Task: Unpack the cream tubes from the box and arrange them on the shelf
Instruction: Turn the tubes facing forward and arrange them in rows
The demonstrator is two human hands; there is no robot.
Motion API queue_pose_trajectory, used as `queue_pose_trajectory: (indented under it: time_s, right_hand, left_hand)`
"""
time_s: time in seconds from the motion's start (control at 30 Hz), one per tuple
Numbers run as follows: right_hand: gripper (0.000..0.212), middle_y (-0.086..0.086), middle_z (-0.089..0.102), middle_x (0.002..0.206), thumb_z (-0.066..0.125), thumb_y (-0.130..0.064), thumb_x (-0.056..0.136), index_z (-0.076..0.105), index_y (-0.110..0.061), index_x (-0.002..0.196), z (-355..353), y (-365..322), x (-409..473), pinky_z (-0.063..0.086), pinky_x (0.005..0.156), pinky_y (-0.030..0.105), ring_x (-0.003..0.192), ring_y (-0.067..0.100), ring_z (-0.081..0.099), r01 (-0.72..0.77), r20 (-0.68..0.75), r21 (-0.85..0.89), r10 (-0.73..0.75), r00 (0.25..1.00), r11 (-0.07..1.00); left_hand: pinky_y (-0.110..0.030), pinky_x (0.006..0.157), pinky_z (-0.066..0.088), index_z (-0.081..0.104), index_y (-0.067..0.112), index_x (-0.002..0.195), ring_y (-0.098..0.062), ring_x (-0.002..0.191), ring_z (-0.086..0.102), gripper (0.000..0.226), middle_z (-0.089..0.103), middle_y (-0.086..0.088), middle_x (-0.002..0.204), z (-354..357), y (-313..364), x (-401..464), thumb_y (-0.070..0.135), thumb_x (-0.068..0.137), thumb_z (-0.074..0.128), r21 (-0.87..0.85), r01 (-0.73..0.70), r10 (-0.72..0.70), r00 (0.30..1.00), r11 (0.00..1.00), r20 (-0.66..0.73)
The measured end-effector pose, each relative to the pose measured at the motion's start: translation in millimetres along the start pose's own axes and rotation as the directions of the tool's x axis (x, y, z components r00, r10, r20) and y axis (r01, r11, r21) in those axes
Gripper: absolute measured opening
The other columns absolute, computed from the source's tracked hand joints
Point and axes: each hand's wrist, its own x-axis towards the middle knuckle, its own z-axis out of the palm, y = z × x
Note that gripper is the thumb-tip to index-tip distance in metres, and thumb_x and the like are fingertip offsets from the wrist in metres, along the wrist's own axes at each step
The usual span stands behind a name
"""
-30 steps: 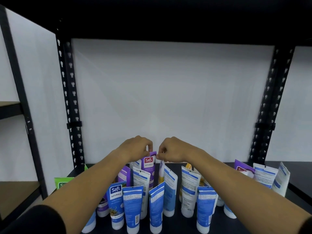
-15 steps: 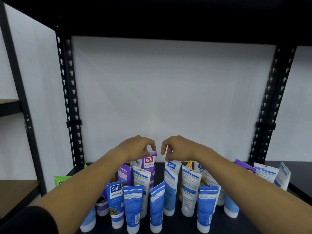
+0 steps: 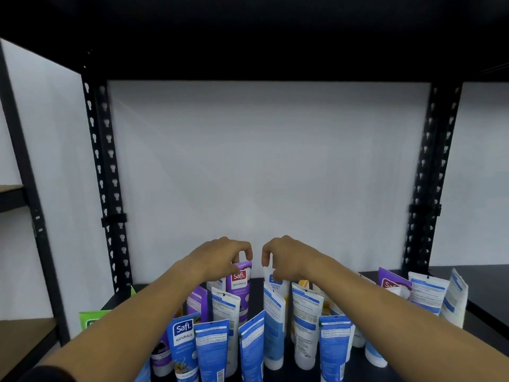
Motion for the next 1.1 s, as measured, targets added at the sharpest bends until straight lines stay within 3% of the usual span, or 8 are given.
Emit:
queue_pose_trajectory:
  time_s: [0.27, 0.47, 0.77, 0.97, 1.1]
  right_hand:
    - [0.035, 0.004, 0.059, 0.119, 0.075, -0.007, 0.081, 0.064, -0.024, 0.110, -10.6, 5.7, 1.9, 0.057, 0.082, 0.031, 0.102, 0.021, 0.062, 0.027, -0.121, 0.023, -0.024, 0.992, 0.999]
    - [0.034, 0.002, 0.063, 0.108, 0.069, -0.005, 0.079, 0.061, -0.035, 0.094, -58.5, 22.1, 2.8, 0.055, 0.075, 0.033, 0.092, 0.020, 0.064, 0.037, -0.297, 0.030, -0.026, 0.954, 0.999]
    - [0.030, 0.002, 0.069, 0.098, 0.068, -0.004, 0.080, 0.066, -0.030, 0.095, -140.4, 119.0, -21.8, 0.058, 0.068, 0.037, 0.086, 0.020, 0.065, -0.077, -0.473, 0.108, 0.120, 0.873, 0.991]
    - [0.028, -0.002, 0.071, 0.092, 0.070, -0.001, 0.081, 0.072, -0.024, 0.097, -159.5, 197.1, -36.8, 0.045, 0.055, 0.019, 0.075, 0.007, 0.063, -0.122, -0.426, 0.160, 0.180, 0.887, 0.980]
    - [0.029, -0.004, 0.073, 0.087, 0.072, 0.001, 0.080, 0.075, -0.025, 0.093, -153.6, 247.7, -42.5, 0.044, 0.057, 0.015, 0.076, 0.006, 0.066, -0.149, -0.404, 0.221, 0.230, 0.885, 0.964]
  left_hand:
    - [-0.023, 0.075, 0.052, 0.053, 0.033, 0.122, -0.018, 0.108, 0.063, 0.033, 0.066, 0.006, 0.115, -9.5, -1.0, 11.3, 0.037, 0.091, 0.066, -0.019, 0.014, -0.014, 1.000, 1.000, -0.007]
    - [-0.024, 0.065, 0.050, 0.056, 0.033, 0.113, -0.014, 0.094, 0.064, 0.024, 0.063, 0.010, 0.094, -52.2, 12.9, 32.3, 0.030, 0.091, 0.066, -0.013, -0.006, 0.005, 0.997, 1.000, -0.078]
    - [-0.028, 0.062, 0.046, 0.055, 0.035, 0.104, -0.018, 0.093, 0.063, 0.020, 0.060, 0.009, 0.088, -98.0, 70.6, 104.6, 0.022, 0.090, 0.062, 0.012, -0.097, 0.097, 0.986, 0.995, -0.132]
    - [-0.034, 0.072, 0.056, 0.056, 0.031, 0.105, -0.018, 0.094, 0.064, 0.021, 0.062, 0.008, 0.088, -83.9, 123.5, 157.7, 0.019, 0.090, 0.064, -0.099, -0.194, 0.179, 0.973, 0.976, -0.142]
    - [-0.035, 0.072, 0.056, 0.057, 0.031, 0.103, -0.018, 0.092, 0.065, 0.021, 0.062, 0.009, 0.084, -59.3, 155.2, 190.2, 0.016, 0.089, 0.062, -0.153, -0.250, 0.231, 0.964, 0.956, -0.133]
